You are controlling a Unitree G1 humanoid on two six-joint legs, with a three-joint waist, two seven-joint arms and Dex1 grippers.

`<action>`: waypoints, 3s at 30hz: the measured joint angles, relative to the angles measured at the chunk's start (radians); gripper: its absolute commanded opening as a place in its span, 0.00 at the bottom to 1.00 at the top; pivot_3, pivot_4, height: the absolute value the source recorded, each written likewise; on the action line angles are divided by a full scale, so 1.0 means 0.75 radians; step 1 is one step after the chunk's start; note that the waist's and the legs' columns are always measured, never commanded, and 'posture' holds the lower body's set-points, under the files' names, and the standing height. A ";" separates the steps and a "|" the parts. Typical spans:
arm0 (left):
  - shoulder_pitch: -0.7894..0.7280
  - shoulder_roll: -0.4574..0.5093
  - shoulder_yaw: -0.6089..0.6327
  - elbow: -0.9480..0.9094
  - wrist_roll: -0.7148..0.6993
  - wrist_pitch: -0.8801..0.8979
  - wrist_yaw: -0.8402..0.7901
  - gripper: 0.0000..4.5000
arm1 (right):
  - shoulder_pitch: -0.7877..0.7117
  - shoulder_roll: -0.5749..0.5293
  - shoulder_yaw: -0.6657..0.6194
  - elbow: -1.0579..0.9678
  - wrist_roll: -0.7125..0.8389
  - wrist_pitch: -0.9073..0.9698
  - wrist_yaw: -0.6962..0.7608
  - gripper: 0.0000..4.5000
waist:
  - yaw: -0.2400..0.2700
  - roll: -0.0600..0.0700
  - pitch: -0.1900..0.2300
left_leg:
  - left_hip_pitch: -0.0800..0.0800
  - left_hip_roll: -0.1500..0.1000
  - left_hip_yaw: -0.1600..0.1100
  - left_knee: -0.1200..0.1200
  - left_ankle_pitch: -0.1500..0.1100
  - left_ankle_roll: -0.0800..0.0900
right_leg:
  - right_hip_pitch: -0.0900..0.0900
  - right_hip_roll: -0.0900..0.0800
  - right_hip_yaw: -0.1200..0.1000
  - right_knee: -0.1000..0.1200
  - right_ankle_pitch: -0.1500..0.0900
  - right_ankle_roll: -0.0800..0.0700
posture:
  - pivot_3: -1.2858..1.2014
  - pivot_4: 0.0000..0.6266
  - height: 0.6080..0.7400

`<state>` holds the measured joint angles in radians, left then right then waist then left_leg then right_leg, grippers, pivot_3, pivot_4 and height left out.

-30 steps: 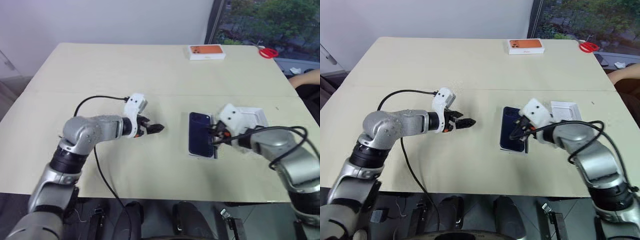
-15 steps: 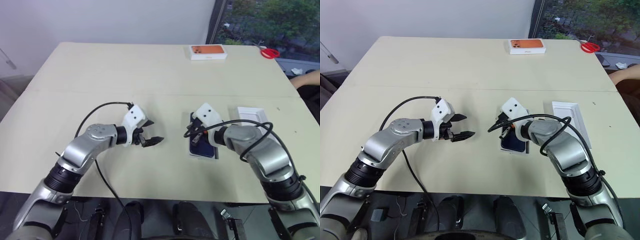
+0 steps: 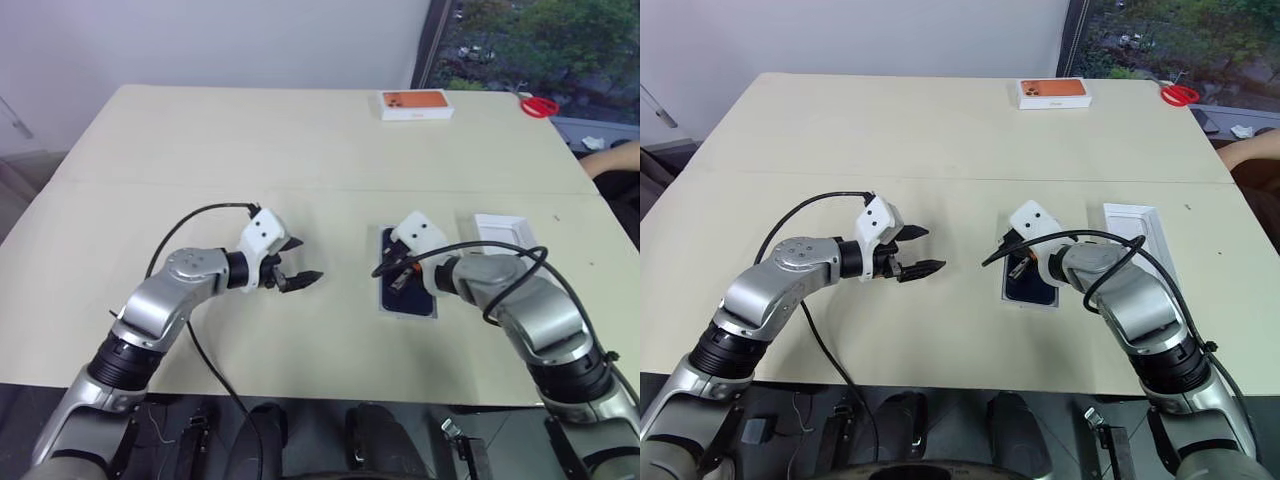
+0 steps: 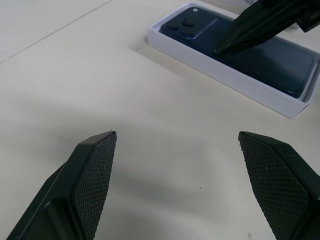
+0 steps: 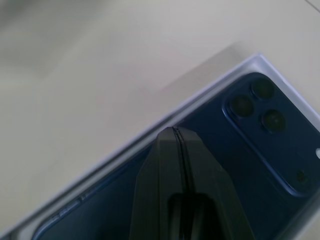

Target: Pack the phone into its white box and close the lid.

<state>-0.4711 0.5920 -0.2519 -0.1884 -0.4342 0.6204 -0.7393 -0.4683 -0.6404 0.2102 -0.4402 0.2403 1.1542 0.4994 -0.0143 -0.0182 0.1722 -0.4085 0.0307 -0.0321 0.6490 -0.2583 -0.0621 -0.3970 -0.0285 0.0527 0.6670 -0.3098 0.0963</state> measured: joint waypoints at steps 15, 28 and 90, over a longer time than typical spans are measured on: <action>0.013 -0.058 -0.010 0.009 0.105 -0.086 -0.050 0.91 | 0.061 -0.198 -0.234 -0.115 0.067 -0.039 0.117 0.00 | 0.007 0.000 0.000 | 0.000 0.000 0.000 0.001 -0.001 0.001 | 0.002 -0.001 -0.001 -0.001 0.000 0.000 | 0.52 0.24 1.00; -0.141 -0.193 -0.214 0.190 0.277 -0.220 -0.251 0.00 | 0.405 -0.432 -0.416 -0.141 0.075 -0.212 0.241 0.00 | 0.000 0.001 0.000 | 0.001 0.000 0.001 0.001 -0.001 0.002 | 0.002 0.001 0.000 0.000 0.000 0.000 | 0.52 0.24 1.00; -0.392 -0.612 -0.375 0.623 0.536 -0.123 -0.297 0.00 | 0.509 -0.493 -0.447 -0.060 0.011 -0.308 0.307 0.12 | 0.003 0.002 -0.001 | 0.002 0.000 0.000 0.004 -0.002 0.003 | 0.005 0.001 0.000 0.000 0.000 0.001 | 0.52 0.24 1.00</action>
<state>-0.7651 0.1329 -0.5330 0.2790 -0.0322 0.5278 -0.9624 -0.0863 -1.0102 -0.1247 -0.4854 0.2488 0.9230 0.7295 -0.0124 -0.0167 0.1716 -0.4071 0.0304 -0.0322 0.6522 -0.2595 -0.0598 -0.3934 -0.0278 0.0525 0.6670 -0.3099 0.0968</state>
